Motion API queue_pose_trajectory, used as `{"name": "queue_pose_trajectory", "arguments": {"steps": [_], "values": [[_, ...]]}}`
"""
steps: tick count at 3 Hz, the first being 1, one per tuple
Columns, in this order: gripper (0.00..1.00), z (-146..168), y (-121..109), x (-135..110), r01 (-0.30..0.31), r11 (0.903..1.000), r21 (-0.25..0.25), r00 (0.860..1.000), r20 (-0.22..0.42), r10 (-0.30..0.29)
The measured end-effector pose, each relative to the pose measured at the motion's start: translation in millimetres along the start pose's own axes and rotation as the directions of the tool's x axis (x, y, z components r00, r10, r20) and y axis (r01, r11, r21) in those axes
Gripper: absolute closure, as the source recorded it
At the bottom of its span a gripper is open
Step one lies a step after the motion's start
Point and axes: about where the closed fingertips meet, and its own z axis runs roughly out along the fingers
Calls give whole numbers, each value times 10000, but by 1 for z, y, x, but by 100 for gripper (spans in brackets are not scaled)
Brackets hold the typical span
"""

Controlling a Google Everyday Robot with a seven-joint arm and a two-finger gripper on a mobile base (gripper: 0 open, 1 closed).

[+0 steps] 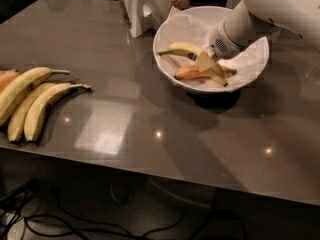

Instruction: Pick banana from white bowl

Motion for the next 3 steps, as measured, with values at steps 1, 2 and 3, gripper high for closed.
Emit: {"name": "queue_pose_trajectory", "arguments": {"steps": [1, 2, 3], "values": [[100, -10, 12, -18, 314, 9988, -373, 9992, 277, -303], [100, -29, 25, -39, 813, 9938, -763, 9954, 564, -771], [100, -60, 30, -56, 1287, 9891, -712, 9879, 968, -1215]]}}
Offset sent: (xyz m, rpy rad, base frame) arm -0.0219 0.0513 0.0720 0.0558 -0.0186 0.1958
